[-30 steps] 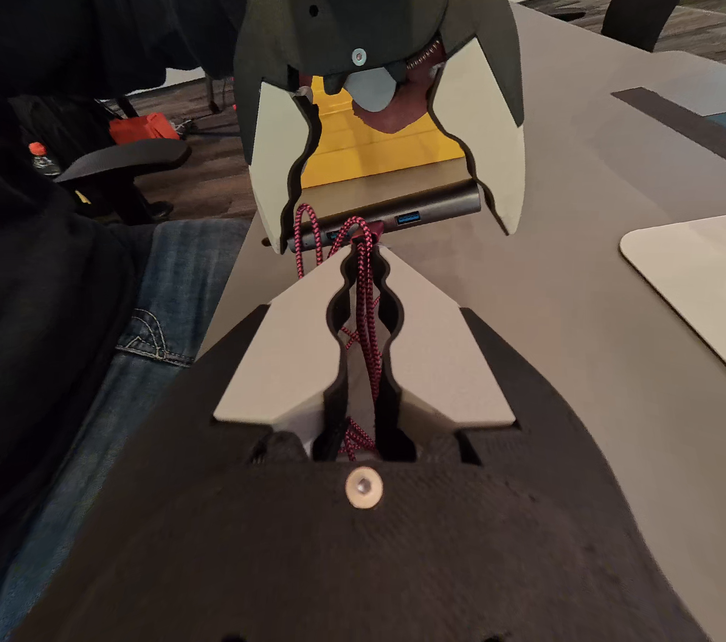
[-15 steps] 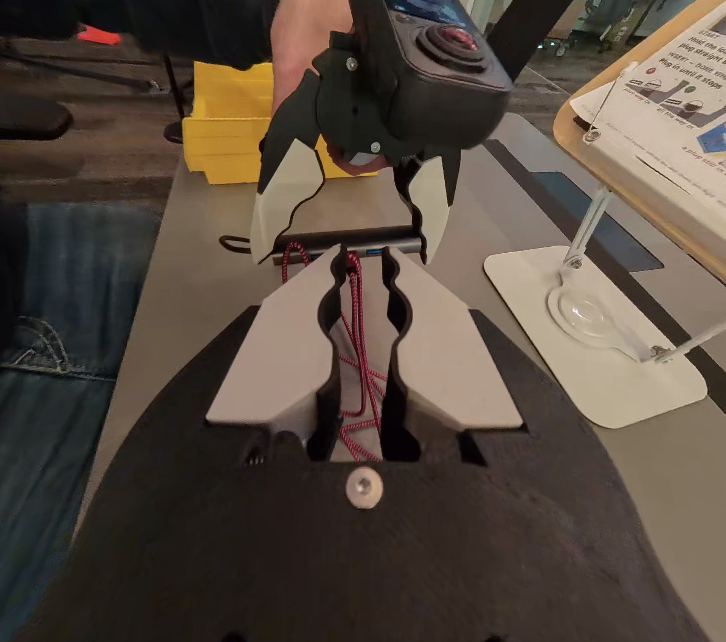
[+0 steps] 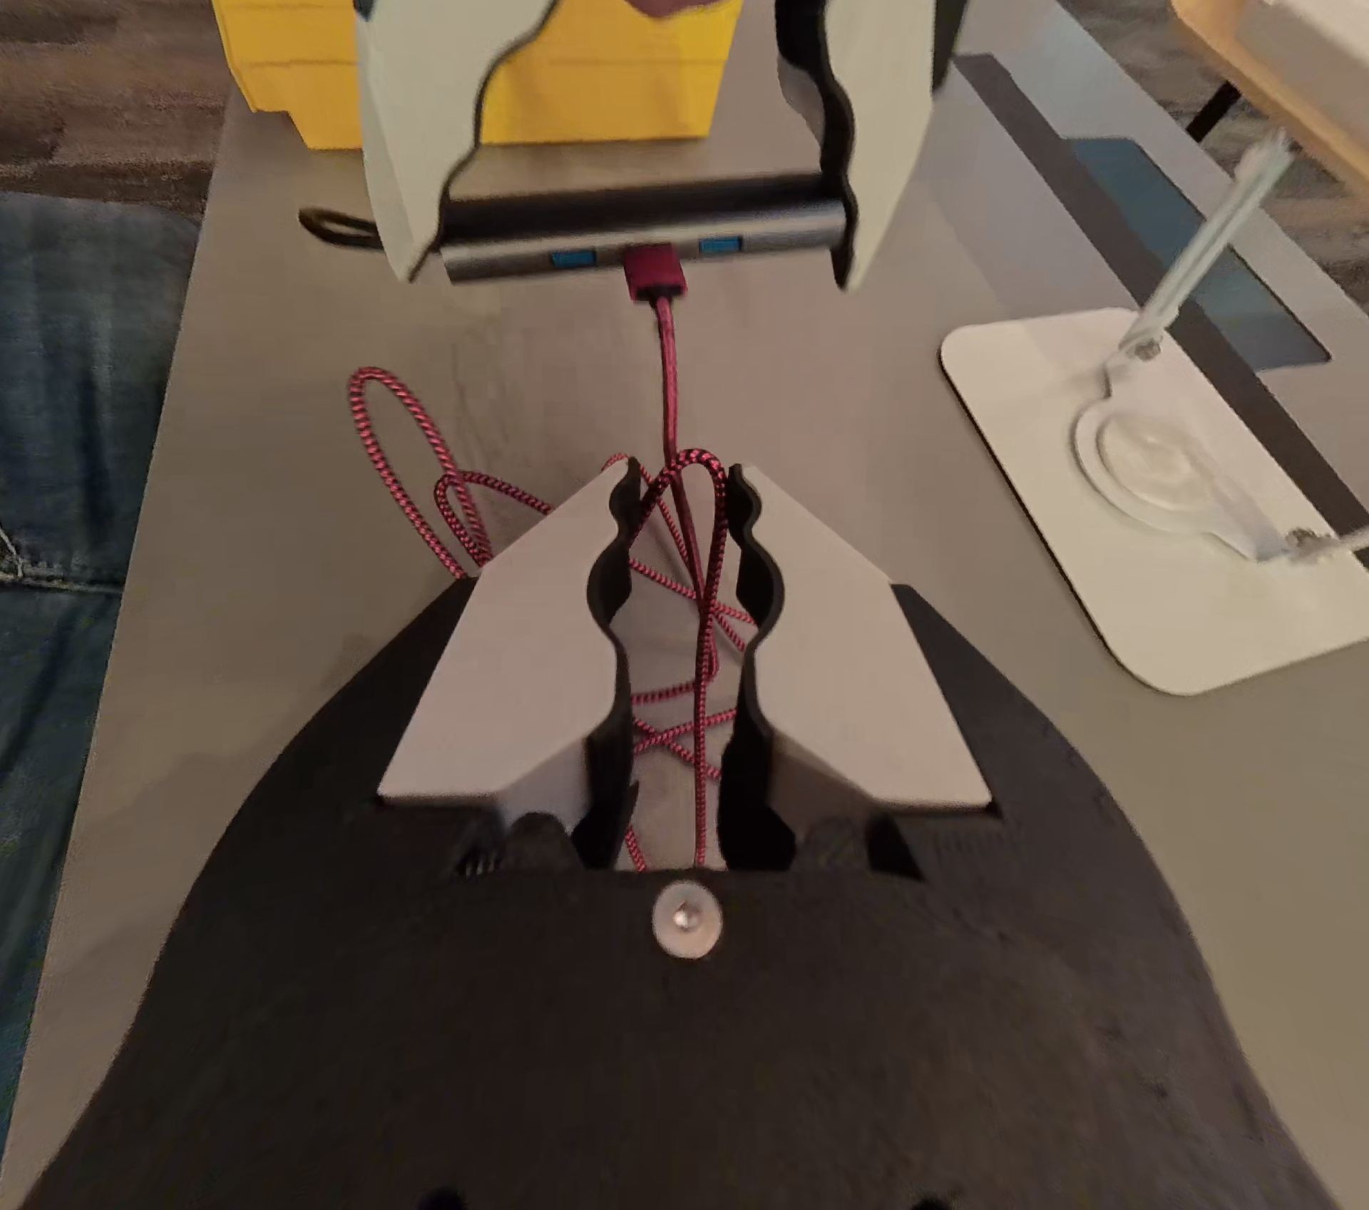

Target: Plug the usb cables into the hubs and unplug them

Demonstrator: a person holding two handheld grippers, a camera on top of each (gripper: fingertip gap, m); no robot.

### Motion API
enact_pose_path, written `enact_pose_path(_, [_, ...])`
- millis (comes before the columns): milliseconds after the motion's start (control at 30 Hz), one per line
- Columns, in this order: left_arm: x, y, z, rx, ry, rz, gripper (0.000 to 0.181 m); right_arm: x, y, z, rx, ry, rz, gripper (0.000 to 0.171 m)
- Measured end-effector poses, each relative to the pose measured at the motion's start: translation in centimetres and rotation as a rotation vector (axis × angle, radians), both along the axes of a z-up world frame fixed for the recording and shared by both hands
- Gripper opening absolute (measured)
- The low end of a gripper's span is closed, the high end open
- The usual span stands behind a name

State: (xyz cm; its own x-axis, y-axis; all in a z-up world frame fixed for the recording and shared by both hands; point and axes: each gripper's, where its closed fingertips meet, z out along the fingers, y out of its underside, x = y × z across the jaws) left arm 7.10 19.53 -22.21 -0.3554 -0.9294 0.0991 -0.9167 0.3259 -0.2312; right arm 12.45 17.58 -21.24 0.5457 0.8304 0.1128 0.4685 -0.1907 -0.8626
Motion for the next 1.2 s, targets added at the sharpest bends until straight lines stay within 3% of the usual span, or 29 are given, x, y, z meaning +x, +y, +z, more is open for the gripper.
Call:
enact_pose_path(133, [-0.3,0.1,-0.1,-0.013,-0.003,0.015,0.133,4.0,0.0,-2.4,-0.092,-0.18,-0.091,0.033])
enact_pose_path(267, [-0.4,-0.1,-0.2,-0.022,0.011,0.015,0.132,1.3,-0.8,3.1,0.095,0.072,0.013,0.035])
enact_pose_path(333, [-0.4,-0.3,-0.1,-0.032,0.018,0.012,0.133,0.4,-0.9,4.1,0.15,0.084,0.042,0.036])
enact_pose_path(533, [0.1,-0.9,0.4,-0.056,0.011,0.005,0.132,-3.2,0.5,3.4,0.154,0.209,0.087,0.037])
enact_pose_path(667, [0.5,-1.4,0.7,-0.096,-0.022,0.015,0.132,-4.0,1.1,3.6,0.164,0.382,0.082,0.027])
enact_pose_path(900, [0.9,-1.7,0.9,-0.165,-0.071,0.037,0.132,-4.4,0.8,3.7,0.192,0.449,0.111,0.016])
enact_pose_path(1200, [1.1,-1.9,1.5,-0.185,-0.112,0.038,0.132,-4.5,0.6,3.8,0.163,0.544,0.127,0.015])
